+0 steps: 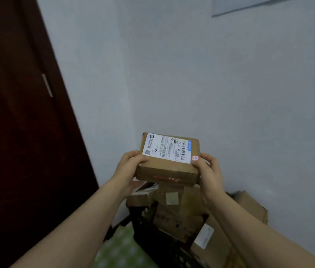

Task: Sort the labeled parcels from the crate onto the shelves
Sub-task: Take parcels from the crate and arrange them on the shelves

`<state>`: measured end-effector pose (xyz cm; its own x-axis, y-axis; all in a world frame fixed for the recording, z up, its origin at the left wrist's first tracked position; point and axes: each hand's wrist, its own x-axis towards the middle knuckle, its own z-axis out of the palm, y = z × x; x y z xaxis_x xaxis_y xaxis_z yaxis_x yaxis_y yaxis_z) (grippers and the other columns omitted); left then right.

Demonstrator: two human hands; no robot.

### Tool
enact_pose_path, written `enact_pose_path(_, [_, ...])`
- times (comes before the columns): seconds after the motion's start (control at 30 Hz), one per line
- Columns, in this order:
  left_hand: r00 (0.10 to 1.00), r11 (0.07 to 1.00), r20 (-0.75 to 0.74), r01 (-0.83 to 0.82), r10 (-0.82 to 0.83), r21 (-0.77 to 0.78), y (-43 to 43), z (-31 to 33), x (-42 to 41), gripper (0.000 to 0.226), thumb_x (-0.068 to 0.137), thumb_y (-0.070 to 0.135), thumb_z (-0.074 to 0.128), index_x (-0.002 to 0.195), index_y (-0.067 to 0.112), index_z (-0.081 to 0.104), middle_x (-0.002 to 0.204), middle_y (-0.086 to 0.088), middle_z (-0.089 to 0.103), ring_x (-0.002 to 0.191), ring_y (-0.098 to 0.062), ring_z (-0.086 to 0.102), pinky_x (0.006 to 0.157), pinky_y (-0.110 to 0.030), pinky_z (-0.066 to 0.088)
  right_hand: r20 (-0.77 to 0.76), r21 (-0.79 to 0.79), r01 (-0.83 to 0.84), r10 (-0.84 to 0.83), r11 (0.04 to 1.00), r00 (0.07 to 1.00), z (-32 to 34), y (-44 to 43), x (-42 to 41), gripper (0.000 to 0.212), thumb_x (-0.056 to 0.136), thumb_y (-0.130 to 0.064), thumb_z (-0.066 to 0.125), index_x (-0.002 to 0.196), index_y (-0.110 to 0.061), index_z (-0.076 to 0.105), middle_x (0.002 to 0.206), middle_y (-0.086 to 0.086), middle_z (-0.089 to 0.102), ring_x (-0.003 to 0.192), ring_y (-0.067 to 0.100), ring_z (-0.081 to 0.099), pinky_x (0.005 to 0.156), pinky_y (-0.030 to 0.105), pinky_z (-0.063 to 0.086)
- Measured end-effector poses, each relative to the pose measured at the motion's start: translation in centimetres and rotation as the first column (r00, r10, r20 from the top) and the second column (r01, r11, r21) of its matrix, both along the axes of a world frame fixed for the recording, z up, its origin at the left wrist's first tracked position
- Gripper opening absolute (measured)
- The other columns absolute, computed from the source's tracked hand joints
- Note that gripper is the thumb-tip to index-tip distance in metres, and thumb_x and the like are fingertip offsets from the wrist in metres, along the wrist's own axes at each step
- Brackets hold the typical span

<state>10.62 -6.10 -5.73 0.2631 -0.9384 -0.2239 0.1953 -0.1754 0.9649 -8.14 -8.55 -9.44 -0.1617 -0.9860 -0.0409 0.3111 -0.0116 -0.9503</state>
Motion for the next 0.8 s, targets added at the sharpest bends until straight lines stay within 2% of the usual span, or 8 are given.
enact_pose_path(0.1, [0.993,0.995,0.058,-0.101,0.102,-0.014,6.6,1.5,3.9,0.023,0.081,0.016,0.065,0.1,0.026,0.057,0.1,-0.001,0.062,0.091,-0.019,0.054,0.083,-0.041,0.044,0.093,0.007,-0.222,0.22,0.975,0.971,1.3,3.9,2.6,0.018,0.088,-0.004,0.057,0.105,-0.008,0.054,0.1,0.015,0.068,0.072,0.016,0.067,0.058,0.028,0.053])
enact_pose_path(0.17, [0.982,0.985,0.084,-0.165,0.168,-0.041,11.2,3.0,7.0,0.02,0.08,0.014,0.064,0.096,0.026,0.058,0.096,-0.001,0.062,0.094,-0.02,0.054,0.084,-0.043,0.044,0.116,0.01,-0.394,0.39,0.919,0.913,1.8,6.2,5.0,0.009,0.088,-0.006,0.058,0.096,-0.01,0.055,0.096,0.016,0.069,0.076,0.018,0.068,0.06,0.03,0.055])
enact_pose_path(0.3, [0.943,0.948,0.119,-0.297,0.309,-0.112,20.2,5.9,12.9,0.019,0.078,0.008,0.062,0.09,0.024,0.061,0.094,-0.003,0.062,0.098,-0.022,0.054,0.088,-0.047,0.047,-0.029,0.021,-0.666,0.666,0.746,0.745,2.7,10.3,10.3,0.056,0.068,-0.04,0.076,0.117,-0.019,0.057,0.115,0.006,0.067,0.109,0.021,0.062,0.086,0.045,0.053])
enact_pose_path(0.37, [0.925,0.934,0.149,-0.329,0.348,-0.142,24.6,7.3,15.0,0.022,0.074,0.009,0.063,0.093,0.021,0.062,0.094,-0.005,0.062,0.095,-0.021,0.056,0.081,-0.041,0.049,-0.051,0.042,-0.781,0.782,0.623,0.622,3.6,12.6,13.0,0.052,0.067,-0.038,0.076,0.114,-0.024,0.06,0.116,0.004,0.067,0.109,0.022,0.061,0.083,0.041,0.052])
enact_pose_path(0.47, [0.903,0.91,0.157,-0.371,0.4,-0.184,30.7,9.0,17.3,0.051,0.056,0.019,0.071,0.107,0.018,0.064,0.104,-0.008,0.064,0.103,-0.025,0.058,0.077,-0.038,0.05,0.046,0.012,-0.894,0.893,0.447,0.447,5.4,16.9,16.8,0.035,0.071,-0.019,0.068,0.106,-0.017,0.064,0.099,0.008,0.073,0.091,0.024,0.068,0.077,0.041,0.055])
enact_pose_path(0.6, [0.841,0.826,0.062,-0.511,0.538,-0.238,38.0,10.2,19.7,0.098,0.044,0.036,0.083,0.132,0.009,0.05,0.124,-0.014,0.058,0.121,-0.029,0.052,0.086,-0.039,0.048,0.157,-0.055,-0.935,0.928,0.351,0.339,7.0,23.2,22.6,0.029,0.074,-0.009,0.065,0.103,-0.011,0.065,0.097,0.011,0.073,0.093,0.025,0.068,0.072,0.04,0.059])
enact_pose_path(0.7, [0.85,0.851,0.088,-0.505,0.519,-0.145,42.5,9.6,20.0,0.066,0.054,0.034,0.082,0.114,0.015,0.061,0.116,-0.01,0.061,0.116,-0.027,0.054,0.101,-0.051,0.038,0.183,-0.088,-0.947,0.939,0.31,0.291,7.7,27.9,26.8,0.021,0.082,-0.003,0.061,0.102,-0.01,0.064,0.099,0.013,0.071,0.094,0.026,0.066,0.073,0.042,0.058])
enact_pose_path(0.8, [0.837,0.845,0.122,-0.523,0.534,-0.11,46.0,8.6,21.0,0.047,0.073,0.021,0.076,0.117,0.016,0.061,0.108,-0.007,0.071,0.105,-0.025,0.064,0.095,-0.049,0.047,0.191,-0.114,-0.962,0.956,0.246,0.222,8.6,31.9,30.1,0.018,0.082,-0.003,0.062,0.098,-0.013,0.065,0.093,0.009,0.072,0.092,0.023,0.066,0.077,0.04,0.056])
